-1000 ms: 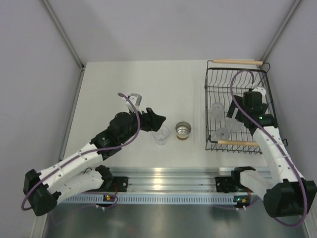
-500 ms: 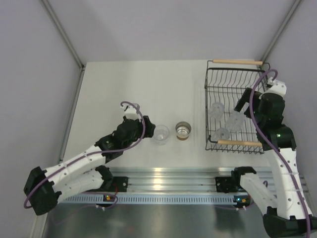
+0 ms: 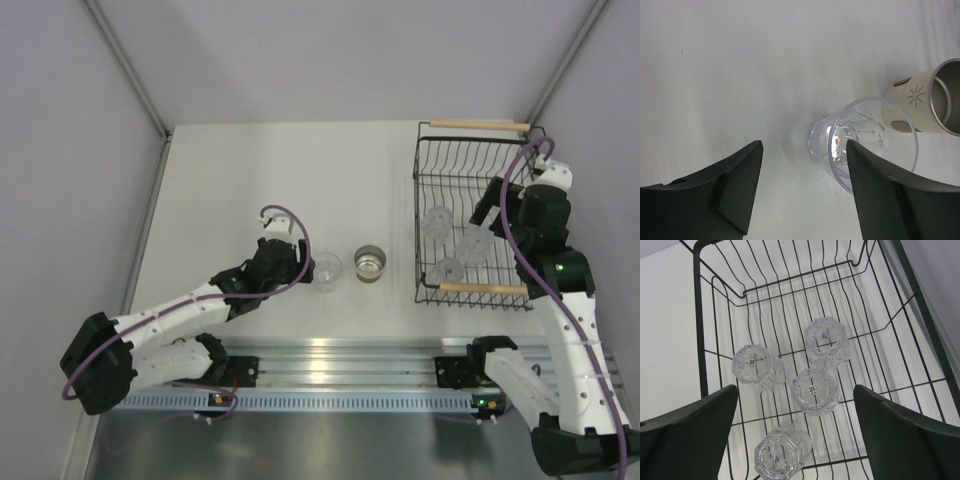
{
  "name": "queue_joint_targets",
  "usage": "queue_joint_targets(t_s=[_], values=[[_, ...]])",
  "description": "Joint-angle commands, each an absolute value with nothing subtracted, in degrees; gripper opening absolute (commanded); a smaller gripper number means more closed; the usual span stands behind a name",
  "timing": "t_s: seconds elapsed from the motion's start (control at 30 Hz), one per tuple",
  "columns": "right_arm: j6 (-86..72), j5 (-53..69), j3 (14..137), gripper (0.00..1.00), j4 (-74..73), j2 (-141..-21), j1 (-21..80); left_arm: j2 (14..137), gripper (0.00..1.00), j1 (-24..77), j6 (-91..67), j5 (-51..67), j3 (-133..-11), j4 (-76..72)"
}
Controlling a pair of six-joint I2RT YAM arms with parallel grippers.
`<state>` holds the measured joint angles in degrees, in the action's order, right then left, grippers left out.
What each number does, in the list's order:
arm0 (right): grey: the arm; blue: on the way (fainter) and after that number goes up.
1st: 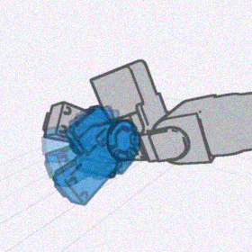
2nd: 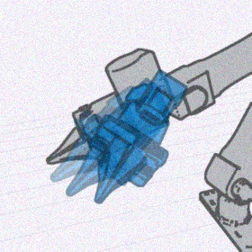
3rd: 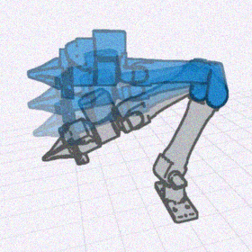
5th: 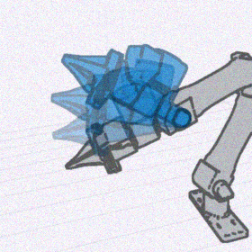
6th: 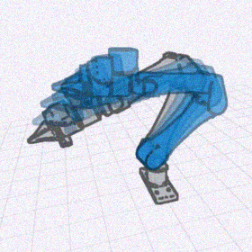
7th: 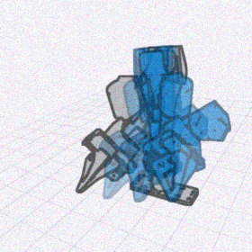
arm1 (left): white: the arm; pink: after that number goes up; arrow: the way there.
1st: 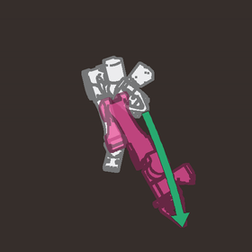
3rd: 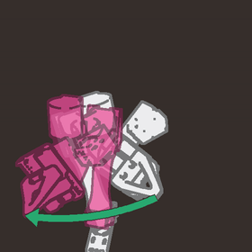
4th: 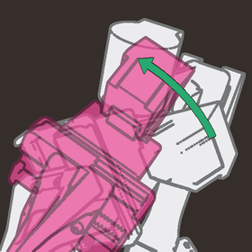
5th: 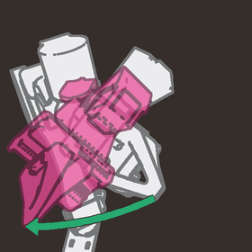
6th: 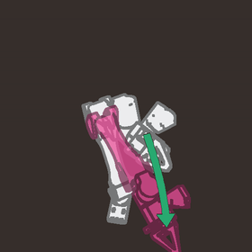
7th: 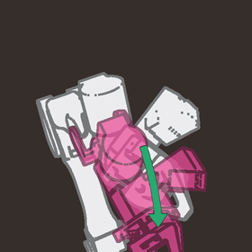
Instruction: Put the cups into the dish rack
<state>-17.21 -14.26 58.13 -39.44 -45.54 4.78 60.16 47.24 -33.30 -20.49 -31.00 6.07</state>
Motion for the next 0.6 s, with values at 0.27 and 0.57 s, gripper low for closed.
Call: queue_joint_targets(t_s=[0.27,0.57], values=[[-17.67,-13.89,57.92,1.00,-37.97,-45.09,5.54,69.25,0.68,47.29,-33.84,-16.96,-33.84,2.46],[-17.49,-13.80,57.31,0.99,-37.53,-45.18,5.63,71.54,0.00,47.29,-33.05,-15.56,-35.68,2.02]])
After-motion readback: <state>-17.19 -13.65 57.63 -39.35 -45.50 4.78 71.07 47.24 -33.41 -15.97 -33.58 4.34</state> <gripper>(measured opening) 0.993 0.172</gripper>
